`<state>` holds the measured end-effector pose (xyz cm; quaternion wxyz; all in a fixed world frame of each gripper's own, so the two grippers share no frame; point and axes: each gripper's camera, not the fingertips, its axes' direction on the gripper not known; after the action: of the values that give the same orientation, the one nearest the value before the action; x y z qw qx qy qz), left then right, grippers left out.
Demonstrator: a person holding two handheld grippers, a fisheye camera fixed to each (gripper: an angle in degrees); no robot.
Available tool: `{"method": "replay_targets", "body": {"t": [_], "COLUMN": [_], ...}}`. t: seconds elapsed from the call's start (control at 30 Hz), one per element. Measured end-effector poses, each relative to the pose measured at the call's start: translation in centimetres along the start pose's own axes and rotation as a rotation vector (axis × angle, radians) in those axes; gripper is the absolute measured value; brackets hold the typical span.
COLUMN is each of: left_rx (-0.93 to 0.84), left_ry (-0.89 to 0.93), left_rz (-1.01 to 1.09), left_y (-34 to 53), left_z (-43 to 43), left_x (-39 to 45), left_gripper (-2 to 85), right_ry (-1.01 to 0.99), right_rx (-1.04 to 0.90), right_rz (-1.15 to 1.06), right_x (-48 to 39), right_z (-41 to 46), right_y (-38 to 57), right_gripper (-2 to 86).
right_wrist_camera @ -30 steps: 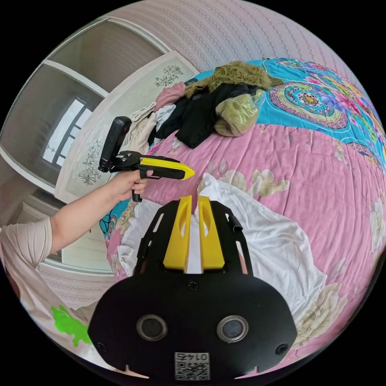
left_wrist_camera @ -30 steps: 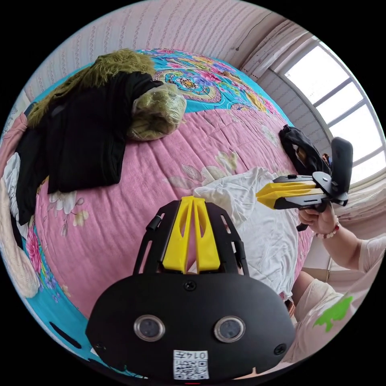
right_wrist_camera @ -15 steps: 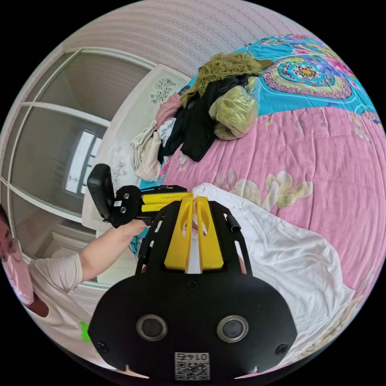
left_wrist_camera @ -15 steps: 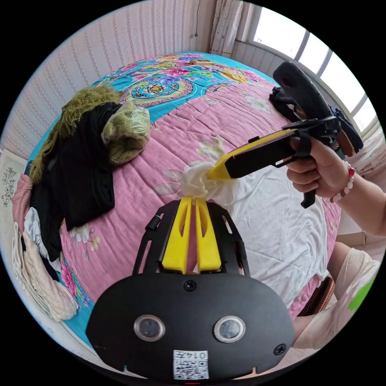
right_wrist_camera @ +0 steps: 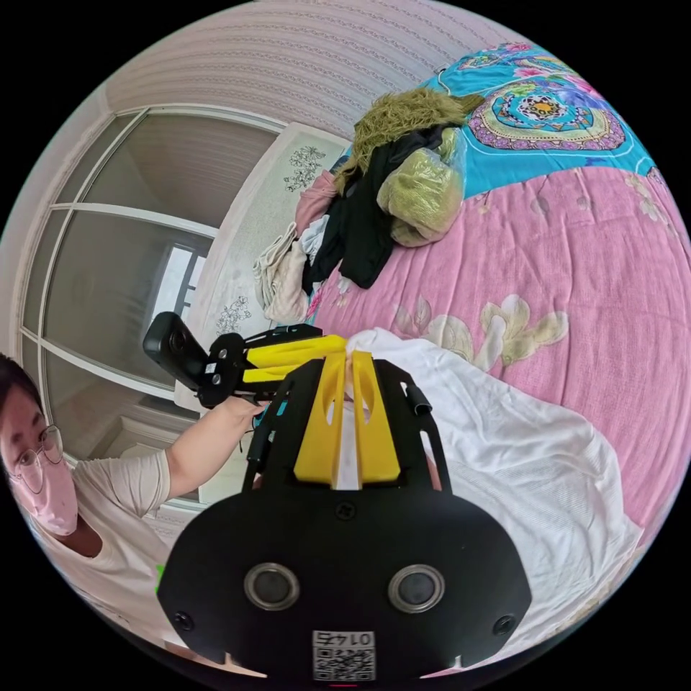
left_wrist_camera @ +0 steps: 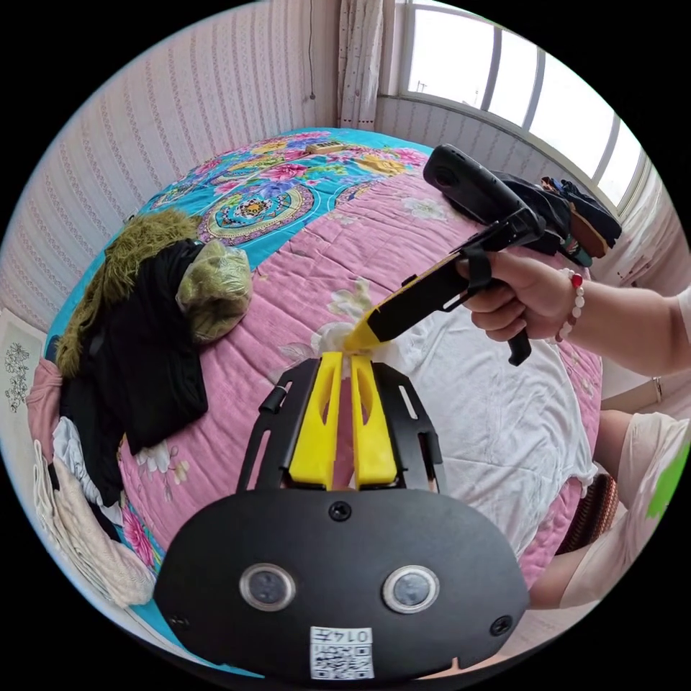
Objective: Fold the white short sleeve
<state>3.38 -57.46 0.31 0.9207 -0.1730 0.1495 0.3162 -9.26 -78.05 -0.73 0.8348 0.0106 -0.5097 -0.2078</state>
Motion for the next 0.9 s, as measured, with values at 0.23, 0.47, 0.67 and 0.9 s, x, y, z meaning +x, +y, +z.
{"method": "replay_targets", "body": {"t": [0.23,0.47,0.67,0.9], "left_rx": [0.034,0.024,-0.085,-0.26], "left_ry": [0.056,-0.004,-0.092,-0.224], "left_rz": [0.006,0.026,0.068,0.007], "left_y": [-0.1,-1.4,-2.5,-3.2], "left_z": [-1.1,-0.9,-0.7,0.4], "left_x": [-0.5,-0.5,-1.7,-5.8], "left_gripper": [4.8,-0.6,-1.0,-0.8], "right_ry": [-0.008,0.003,0.144,0.463], "right_rx": [0.015,-0.01,-0.001,-0.202], "right_rz": [0.007,-0.031,-0.097,-0.075], "right_x": [0.4,-0.3,-1.5,0.1], "right_z": [0.1,1.3,1.2,8.2], "right_y": [-0.8,-1.7,-1.1,0.7], "right_gripper": [0.8,1.0,1.1,-0.2]}}
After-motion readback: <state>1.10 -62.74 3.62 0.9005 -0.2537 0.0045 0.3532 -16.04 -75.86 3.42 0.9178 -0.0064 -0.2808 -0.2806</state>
